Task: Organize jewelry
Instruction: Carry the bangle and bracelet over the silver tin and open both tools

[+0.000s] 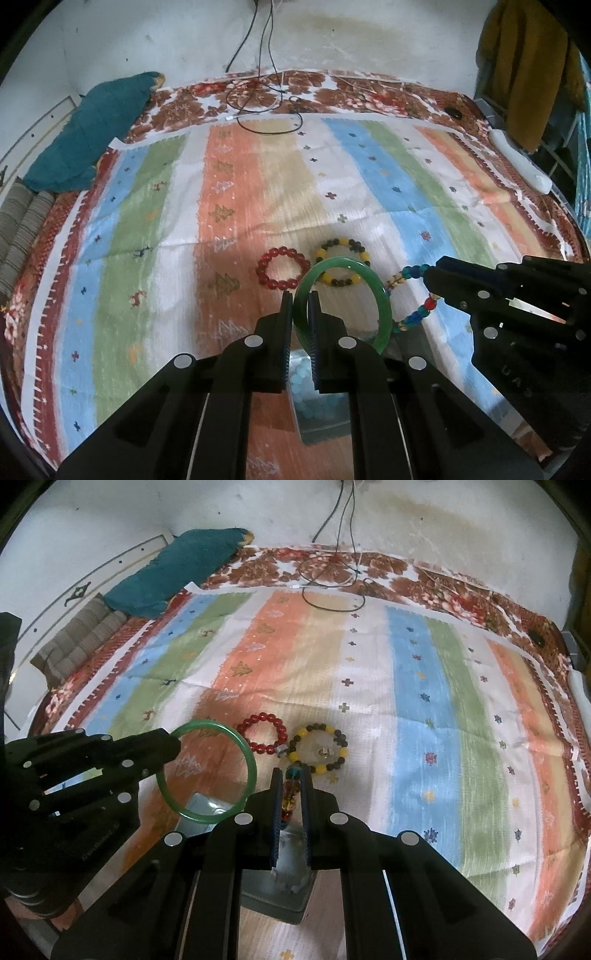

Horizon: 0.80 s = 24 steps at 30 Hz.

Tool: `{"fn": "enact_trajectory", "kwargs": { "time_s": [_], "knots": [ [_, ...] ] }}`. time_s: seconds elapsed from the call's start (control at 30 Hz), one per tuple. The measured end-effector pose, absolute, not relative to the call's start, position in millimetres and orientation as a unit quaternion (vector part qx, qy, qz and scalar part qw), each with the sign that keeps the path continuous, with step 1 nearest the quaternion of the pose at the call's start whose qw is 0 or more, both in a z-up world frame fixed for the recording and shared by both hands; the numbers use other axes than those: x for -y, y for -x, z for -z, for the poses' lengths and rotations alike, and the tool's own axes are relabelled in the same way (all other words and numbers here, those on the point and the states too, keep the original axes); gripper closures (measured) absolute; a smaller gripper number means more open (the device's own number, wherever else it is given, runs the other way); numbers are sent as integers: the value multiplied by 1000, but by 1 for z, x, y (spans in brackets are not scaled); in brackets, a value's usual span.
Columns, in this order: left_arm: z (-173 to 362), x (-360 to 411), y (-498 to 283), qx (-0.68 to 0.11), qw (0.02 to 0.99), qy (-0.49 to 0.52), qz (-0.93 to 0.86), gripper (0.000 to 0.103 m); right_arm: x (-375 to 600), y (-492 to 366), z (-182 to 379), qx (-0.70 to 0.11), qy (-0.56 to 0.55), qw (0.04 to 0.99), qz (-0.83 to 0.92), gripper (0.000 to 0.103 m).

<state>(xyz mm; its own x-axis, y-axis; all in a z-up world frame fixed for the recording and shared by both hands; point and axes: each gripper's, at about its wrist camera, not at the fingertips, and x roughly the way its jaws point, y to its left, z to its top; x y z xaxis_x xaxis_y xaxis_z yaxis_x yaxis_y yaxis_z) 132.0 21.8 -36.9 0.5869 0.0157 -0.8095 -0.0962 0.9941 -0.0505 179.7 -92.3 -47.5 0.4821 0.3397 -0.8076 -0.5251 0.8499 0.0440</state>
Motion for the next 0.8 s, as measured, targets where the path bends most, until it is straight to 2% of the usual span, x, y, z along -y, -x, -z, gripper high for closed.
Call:
{"fn": "enact_trajectory", "kwargs": {
  "time_s": [0.8],
  "knots": [
    [38, -6, -96, -449, 893, 26, -31, 94, 103, -145, 52, -447, 107, 847, -268, 92]
  ]
}}
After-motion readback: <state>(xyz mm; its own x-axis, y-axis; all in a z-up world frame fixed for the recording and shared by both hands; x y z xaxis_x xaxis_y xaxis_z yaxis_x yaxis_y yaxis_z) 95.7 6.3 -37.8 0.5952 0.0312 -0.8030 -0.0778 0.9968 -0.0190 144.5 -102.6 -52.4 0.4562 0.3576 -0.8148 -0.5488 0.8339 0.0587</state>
